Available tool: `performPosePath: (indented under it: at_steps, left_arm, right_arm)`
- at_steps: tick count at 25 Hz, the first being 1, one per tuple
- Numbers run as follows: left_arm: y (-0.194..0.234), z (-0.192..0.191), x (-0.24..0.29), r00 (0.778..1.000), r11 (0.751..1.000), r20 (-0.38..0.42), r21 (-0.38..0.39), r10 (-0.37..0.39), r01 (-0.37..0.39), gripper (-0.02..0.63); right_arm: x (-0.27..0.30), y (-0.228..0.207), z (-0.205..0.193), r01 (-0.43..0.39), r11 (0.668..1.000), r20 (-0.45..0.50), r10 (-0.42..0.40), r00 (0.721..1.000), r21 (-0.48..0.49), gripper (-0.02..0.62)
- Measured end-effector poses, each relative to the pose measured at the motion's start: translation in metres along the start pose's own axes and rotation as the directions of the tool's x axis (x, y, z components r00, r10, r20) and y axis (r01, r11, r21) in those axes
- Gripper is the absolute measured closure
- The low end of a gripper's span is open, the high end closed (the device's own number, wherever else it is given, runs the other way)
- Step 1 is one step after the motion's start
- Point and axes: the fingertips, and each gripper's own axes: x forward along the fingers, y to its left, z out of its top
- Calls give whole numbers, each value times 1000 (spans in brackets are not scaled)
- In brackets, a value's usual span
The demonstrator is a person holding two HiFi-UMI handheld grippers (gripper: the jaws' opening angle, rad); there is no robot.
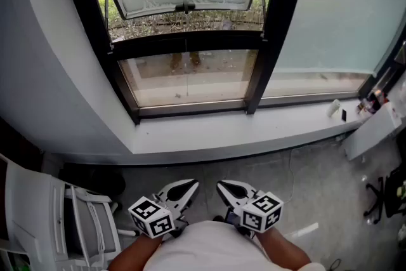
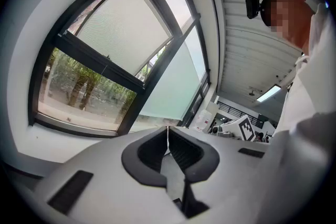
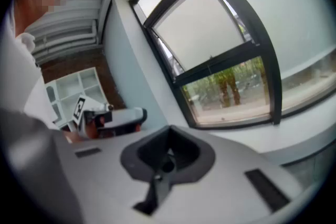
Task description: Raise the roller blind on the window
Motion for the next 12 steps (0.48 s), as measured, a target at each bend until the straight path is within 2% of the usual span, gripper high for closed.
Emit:
performPosePath:
  at_steps: [8, 12]
  left_arm:
    - [-6, -3, 16, 1000, 1000, 5, 2, 17, -17, 577]
    - [-10, -7, 24, 999, 999, -4, 13, 34, -33, 577]
  right_arm:
    - [-10, -17, 0, -6, 1000, -9, 6, 1000, -11, 572]
    - [-14, -23, 0, -8, 999, -22, 7, 1000, -47, 572]
